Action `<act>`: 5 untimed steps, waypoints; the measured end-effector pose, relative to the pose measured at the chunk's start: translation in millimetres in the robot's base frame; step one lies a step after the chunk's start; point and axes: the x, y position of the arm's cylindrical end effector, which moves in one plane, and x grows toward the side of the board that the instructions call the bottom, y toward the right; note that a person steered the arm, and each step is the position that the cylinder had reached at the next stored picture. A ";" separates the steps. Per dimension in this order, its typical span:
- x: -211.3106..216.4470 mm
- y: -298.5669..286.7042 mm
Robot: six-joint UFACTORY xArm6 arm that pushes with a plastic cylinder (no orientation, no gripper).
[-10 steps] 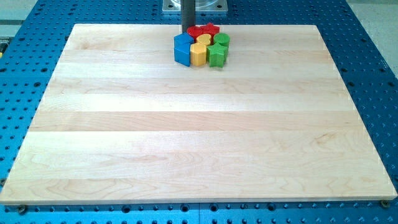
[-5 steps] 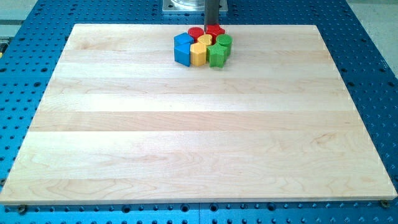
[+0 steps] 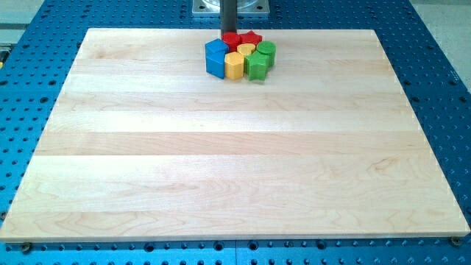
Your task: Adjust the group of blocks
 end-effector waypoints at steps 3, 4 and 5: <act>19.0 -91.5; 35.6 -64.2; 36.9 -65.5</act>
